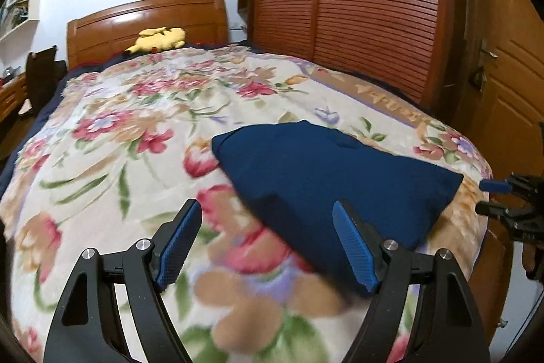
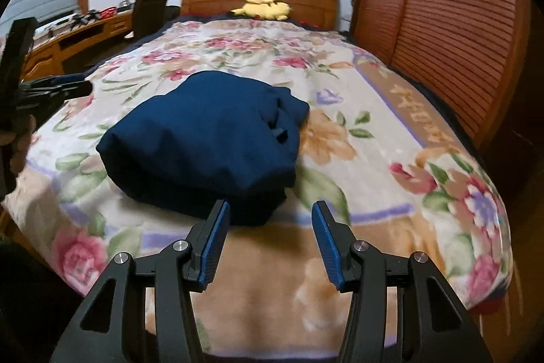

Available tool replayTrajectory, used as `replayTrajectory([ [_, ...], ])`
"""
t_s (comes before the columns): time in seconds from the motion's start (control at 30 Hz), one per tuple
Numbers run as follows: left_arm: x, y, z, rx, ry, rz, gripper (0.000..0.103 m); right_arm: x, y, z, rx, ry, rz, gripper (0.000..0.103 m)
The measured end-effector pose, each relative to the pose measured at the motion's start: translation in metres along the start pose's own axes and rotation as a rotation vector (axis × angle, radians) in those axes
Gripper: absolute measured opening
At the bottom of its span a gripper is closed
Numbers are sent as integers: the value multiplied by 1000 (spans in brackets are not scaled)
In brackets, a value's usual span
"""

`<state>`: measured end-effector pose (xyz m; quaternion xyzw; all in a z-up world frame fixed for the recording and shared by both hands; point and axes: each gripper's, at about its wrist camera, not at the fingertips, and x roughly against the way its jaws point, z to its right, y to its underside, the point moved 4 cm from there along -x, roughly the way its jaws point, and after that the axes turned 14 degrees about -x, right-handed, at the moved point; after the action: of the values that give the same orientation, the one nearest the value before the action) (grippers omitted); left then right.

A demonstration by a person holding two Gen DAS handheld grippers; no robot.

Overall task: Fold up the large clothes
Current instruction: 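Close both tools on the folded navy jacket bundle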

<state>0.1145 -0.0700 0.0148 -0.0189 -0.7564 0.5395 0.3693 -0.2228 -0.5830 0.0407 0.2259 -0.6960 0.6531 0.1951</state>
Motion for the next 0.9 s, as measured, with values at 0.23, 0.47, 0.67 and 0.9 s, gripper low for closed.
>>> replayTrajectory([
  [0.23, -63, -18, -21, 2, 40, -44, 80, -36, -12, 0, -91, 13, -42, 55],
  [0.47, -147, -28, -47, 2, 3, -125, 82, -80, -10, 2, -96, -51, -75, 60],
  [0.67, -206, -20, -72, 82, 6, -218, 86, -81, 1, 8, -109, -91, -14, 60],
  [0.9, -229, -24, -75, 119, 15, -234, 87, -88, 10, -1, -56, -67, -16, 60],
])
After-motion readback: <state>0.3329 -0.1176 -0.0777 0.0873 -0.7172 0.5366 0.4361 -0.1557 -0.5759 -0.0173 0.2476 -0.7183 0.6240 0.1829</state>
